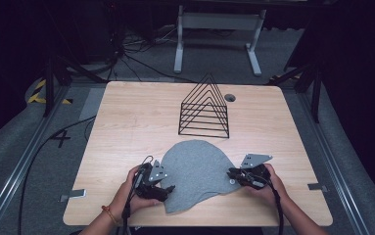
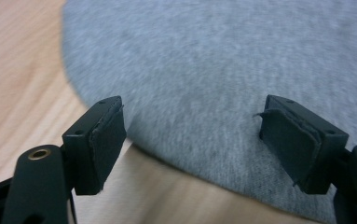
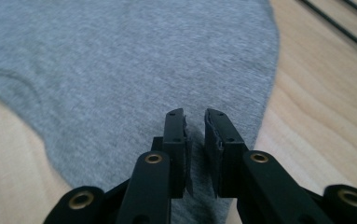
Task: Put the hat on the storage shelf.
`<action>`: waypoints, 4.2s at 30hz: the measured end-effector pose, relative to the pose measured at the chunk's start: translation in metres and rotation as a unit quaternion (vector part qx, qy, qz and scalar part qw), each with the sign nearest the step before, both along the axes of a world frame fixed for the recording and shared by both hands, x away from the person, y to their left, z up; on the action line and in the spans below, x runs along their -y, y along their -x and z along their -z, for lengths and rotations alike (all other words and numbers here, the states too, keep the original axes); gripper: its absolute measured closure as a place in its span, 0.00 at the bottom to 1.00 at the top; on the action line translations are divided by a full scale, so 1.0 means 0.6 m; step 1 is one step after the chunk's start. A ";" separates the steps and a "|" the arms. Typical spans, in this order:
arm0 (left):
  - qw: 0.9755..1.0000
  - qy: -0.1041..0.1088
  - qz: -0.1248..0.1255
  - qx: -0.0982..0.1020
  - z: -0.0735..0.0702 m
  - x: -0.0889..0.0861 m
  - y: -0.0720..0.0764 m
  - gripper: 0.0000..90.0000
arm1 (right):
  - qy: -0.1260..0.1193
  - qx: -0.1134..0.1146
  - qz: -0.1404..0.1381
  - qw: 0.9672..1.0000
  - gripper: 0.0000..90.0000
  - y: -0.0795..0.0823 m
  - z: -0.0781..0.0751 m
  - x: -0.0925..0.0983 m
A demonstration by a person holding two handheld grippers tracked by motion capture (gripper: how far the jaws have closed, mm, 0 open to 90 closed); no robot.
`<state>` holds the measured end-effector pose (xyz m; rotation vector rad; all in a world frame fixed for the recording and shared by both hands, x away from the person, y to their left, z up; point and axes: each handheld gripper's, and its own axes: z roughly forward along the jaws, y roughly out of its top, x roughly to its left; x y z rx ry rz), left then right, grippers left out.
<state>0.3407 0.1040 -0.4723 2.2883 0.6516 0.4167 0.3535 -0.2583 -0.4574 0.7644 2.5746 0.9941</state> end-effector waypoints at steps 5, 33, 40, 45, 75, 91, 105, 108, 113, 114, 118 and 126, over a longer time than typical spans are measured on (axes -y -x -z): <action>1.000 0.005 -0.009 -0.004 0.001 -0.001 -0.015 0.25 | 0.002 -0.024 -0.013 1.000 0.90 0.022 -0.004 0.009; 0.998 0.010 0.018 -0.055 -0.019 0.048 -0.144 0.29 | 0.000 -0.009 0.091 0.996 0.56 -0.036 -0.046 0.027; 0.998 0.009 0.016 -0.065 -0.011 0.055 -0.165 0.31 | 0.010 -0.023 0.113 0.993 0.50 -0.088 -0.026 0.006; 0.997 0.009 0.032 -0.076 -0.010 0.054 -0.161 0.33 | 0.016 -0.040 0.109 0.993 0.50 -0.100 -0.010 -0.002; 0.995 0.050 0.063 -0.054 -0.063 0.055 -0.123 0.95 | -0.043 -0.016 0.062 0.997 0.96 -0.067 -0.047 0.000; 0.990 0.081 0.106 0.055 -0.235 0.079 -0.093 0.96 | -0.084 0.103 0.037 0.990 0.96 -0.030 -0.228 0.010; 0.983 0.109 0.112 0.098 -0.351 0.097 -0.120 0.96 | -0.100 0.161 0.057 0.980 0.96 -0.051 -0.353 0.021; 0.982 0.111 0.108 0.104 -0.377 0.099 -0.129 0.96 | -0.101 0.170 0.065 0.978 0.96 -0.061 -0.379 0.022; 0.982 0.105 0.102 0.123 -0.417 0.103 -0.150 0.96 | -0.103 0.182 0.074 0.975 0.96 -0.079 -0.412 0.019; 0.982 0.107 0.100 0.122 -0.420 0.103 -0.154 0.96 | -0.102 0.185 0.076 0.975 0.96 -0.085 -0.417 0.017; 0.982 0.110 0.090 0.127 -0.436 0.103 -0.179 0.96 | -0.099 0.188 0.081 0.974 0.96 -0.106 -0.427 0.014; 0.981 0.117 0.073 0.136 -0.457 0.098 -0.216 0.96 | -0.105 0.195 0.095 0.971 0.96 -0.156 -0.446 0.013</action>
